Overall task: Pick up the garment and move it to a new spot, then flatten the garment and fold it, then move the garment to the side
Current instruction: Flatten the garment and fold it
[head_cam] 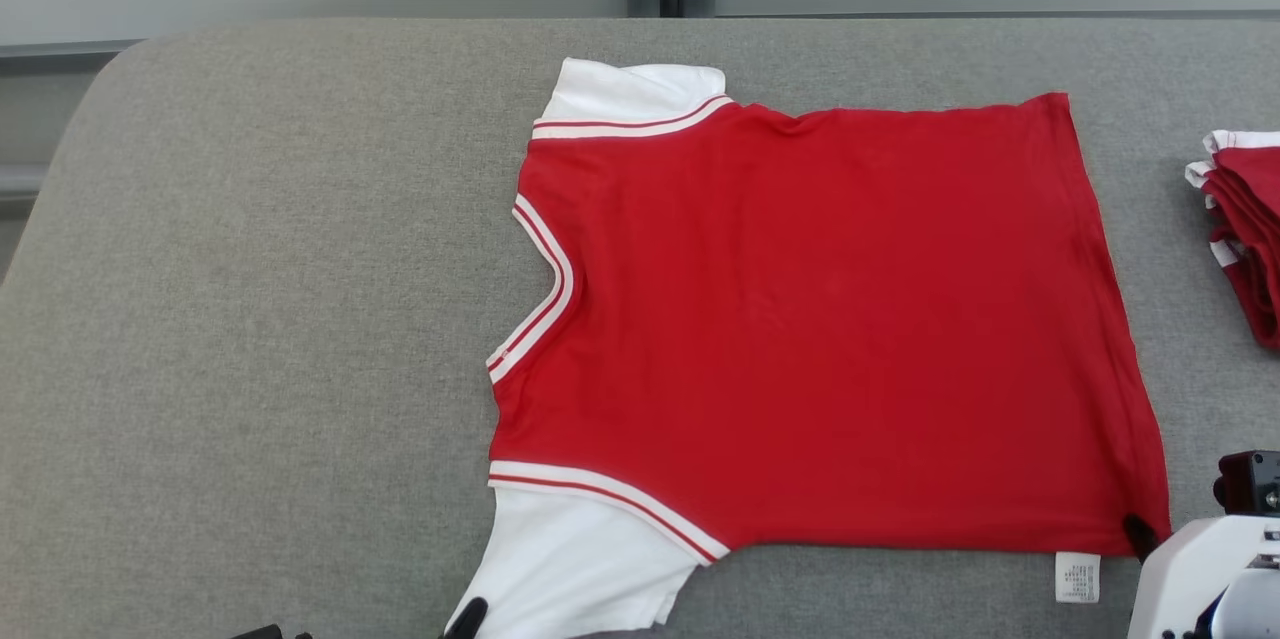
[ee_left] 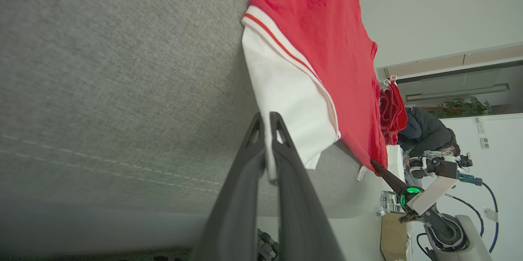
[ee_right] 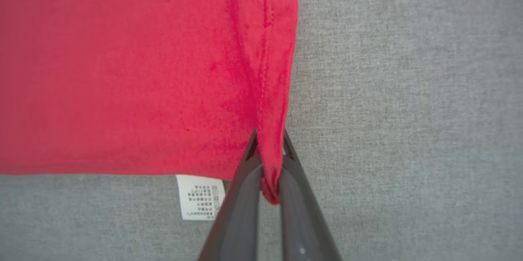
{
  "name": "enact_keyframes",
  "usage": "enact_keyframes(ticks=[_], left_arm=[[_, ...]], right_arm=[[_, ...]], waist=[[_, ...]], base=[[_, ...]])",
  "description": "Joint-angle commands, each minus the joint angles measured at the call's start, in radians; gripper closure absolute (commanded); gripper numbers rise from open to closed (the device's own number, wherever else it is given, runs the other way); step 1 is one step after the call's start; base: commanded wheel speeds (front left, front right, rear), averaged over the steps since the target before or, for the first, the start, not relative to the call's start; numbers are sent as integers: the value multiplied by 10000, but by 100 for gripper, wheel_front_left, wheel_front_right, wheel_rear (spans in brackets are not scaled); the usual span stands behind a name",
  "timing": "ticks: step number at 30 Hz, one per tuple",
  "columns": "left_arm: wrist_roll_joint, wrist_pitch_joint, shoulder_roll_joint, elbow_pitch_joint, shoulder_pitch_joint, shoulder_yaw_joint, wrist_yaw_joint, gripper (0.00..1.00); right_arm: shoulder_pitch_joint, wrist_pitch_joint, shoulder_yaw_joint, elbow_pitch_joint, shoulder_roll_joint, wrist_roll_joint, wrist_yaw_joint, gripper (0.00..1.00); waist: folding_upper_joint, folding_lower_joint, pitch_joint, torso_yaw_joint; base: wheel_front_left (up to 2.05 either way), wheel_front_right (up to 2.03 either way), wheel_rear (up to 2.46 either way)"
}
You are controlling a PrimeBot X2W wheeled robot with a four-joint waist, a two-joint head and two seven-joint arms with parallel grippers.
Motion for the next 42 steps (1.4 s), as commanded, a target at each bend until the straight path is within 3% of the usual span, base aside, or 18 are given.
enact_keyframes(ticks=[1, 8, 15, 21, 28, 42], left_arm=[[-119, 78, 160, -150, 227, 49, 129, 100], [-440, -120, 50, -1331, 204, 373, 150, 100], [-99, 52, -627, -1492, -1359, 84, 145, 100], [332, -6, -1430, -136, -3247, -13, 347, 100], [861, -1014, -2419, 1896, -4838, 306, 523, 100], [1474, -2173, -2926, 4293, -6504, 505, 198, 100]], right_arm=[[326, 212, -115, -206, 57, -67, -24, 100], [540, 366, -409, -1165, 474, -223, -22, 100], [-290, 136, -256, -1076, 403, -244, -22, 100], [-1208, 72, 0, -643, 292, -84, -22, 100], [-2294, -216, 301, 162, 253, -110, -22, 100], [-3804, -1119, 223, 1736, 656, -648, -22, 100]], waist=[[0, 1, -4, -28], [0, 1, 31, -173], [0, 1, 149, -156], [0, 1, 389, -165], [0, 1, 714, -362], [0, 1, 1284, -643]], base=[[0, 0, 0], [0, 0, 0], [0, 0, 0], [0, 0, 0], [0, 0, 0], [0, 0, 0]])
